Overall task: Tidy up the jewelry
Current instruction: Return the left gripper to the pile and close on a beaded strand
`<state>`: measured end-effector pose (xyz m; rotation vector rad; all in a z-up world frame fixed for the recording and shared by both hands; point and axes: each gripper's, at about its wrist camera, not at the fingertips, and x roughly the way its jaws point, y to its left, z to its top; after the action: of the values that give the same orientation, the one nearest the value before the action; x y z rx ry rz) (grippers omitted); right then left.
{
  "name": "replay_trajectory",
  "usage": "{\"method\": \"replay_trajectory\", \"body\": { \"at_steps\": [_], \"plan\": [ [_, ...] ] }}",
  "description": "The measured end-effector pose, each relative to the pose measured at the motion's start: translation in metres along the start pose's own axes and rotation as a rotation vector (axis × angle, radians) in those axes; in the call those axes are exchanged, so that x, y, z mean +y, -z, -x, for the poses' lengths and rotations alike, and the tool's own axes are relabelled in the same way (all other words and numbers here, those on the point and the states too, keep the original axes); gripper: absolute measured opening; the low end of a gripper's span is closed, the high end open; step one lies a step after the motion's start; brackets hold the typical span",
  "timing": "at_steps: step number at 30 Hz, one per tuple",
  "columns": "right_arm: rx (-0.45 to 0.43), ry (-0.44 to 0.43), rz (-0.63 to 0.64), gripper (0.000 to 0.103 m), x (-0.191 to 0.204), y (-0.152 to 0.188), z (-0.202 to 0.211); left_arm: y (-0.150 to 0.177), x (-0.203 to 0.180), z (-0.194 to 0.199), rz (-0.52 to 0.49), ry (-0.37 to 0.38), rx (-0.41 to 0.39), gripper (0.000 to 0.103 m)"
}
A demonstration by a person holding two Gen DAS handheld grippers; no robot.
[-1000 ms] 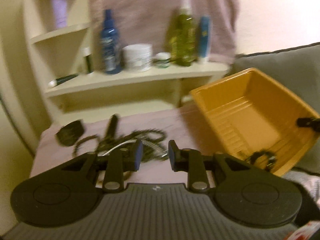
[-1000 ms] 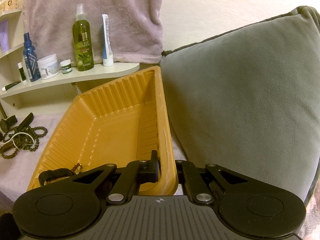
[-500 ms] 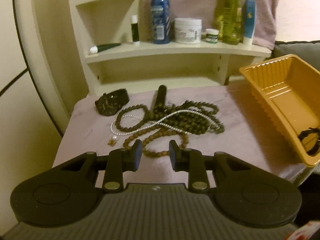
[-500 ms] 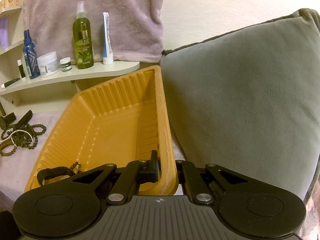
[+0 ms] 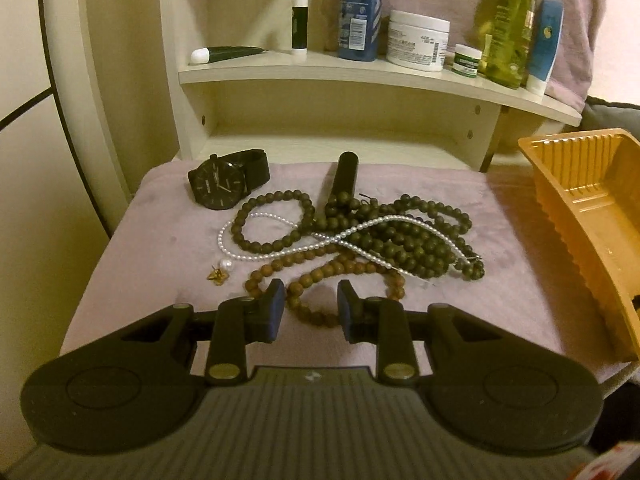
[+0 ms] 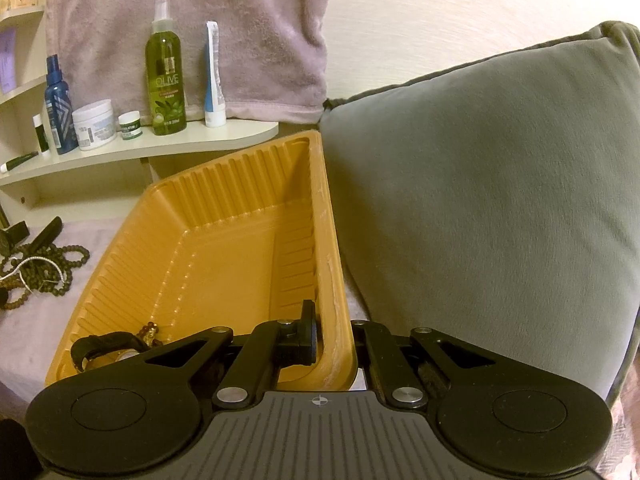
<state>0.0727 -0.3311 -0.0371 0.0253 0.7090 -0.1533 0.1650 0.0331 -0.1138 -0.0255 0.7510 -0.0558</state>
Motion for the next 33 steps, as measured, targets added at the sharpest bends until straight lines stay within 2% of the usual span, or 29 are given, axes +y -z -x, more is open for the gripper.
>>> {"method": "replay_trajectory", "body": {
  "at_steps": [4,7,9,11,24,33],
  "plan": [
    [-0.001,0.0,0.0,0.005,0.0,0.0,0.0,0.0,0.0,-0.004,-0.016,-0.014,0.001,0.023],
    [0.0,0.0,0.0,0.005,0.0,0.0,0.0,0.001,-0.001,-0.005,-0.039,-0.024,0.009,0.016],
    [0.0,-0.001,-0.001,0.005,0.0,0.0,0.0,0.001,0.0,-0.004,-0.044,-0.023,0.013,0.007],
    [-0.001,-0.001,-0.001,0.005,-0.001,0.0,-0.001,0.0,0.0,-0.001,-0.053,-0.019,0.014,0.005],
    [-0.01,-0.009,-0.004,0.004,-0.002,0.001,0.002,-0.017,-0.007,0.037,-0.155,-0.028,-0.07,0.005],
    [-0.008,-0.007,-0.006,0.004,-0.002,0.001,0.003,0.003,-0.002,0.018,-0.154,-0.028,0.001,0.006]
  ]
}}
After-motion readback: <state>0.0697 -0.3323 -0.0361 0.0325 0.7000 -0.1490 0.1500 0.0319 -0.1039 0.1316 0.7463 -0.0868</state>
